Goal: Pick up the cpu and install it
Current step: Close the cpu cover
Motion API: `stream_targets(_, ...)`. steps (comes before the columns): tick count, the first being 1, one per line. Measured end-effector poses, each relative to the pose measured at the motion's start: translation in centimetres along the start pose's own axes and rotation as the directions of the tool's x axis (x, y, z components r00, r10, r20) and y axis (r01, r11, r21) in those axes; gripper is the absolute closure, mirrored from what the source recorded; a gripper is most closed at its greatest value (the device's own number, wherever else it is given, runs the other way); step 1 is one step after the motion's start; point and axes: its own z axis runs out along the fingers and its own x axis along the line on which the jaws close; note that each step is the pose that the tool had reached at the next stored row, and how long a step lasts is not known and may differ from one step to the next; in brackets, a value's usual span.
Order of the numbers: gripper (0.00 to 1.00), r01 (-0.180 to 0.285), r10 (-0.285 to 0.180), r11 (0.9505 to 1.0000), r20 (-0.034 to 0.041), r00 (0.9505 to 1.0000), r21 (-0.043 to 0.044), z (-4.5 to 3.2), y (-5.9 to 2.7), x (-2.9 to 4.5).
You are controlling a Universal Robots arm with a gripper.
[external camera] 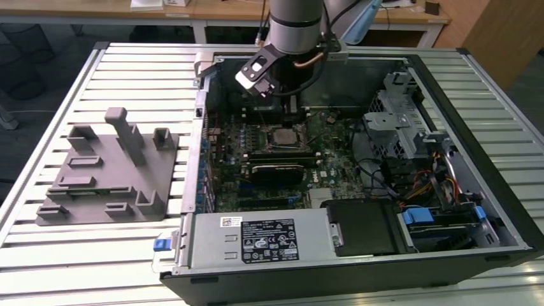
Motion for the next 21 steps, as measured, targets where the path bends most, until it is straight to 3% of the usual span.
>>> stream_targets(5,0.89,0.0,0.0,1.0,0.0001,1.0,-0.0001,-0.63,0.02,-0.02)
stream_targets(11,0.89,0.0,0.0,1.0,0.0017,1.0,-0.0001,-2.24,0.07,-0.07)
stream_targets(14,0.89,0.0,0.0,1.0,0.0037,1.0,-0.0001,-2.32,0.07,-0.13)
stream_targets(21,0.89,-0.001,0.001,1.0,0.0038,1.0,-0.0001,-2.28,0.21,-1.06)
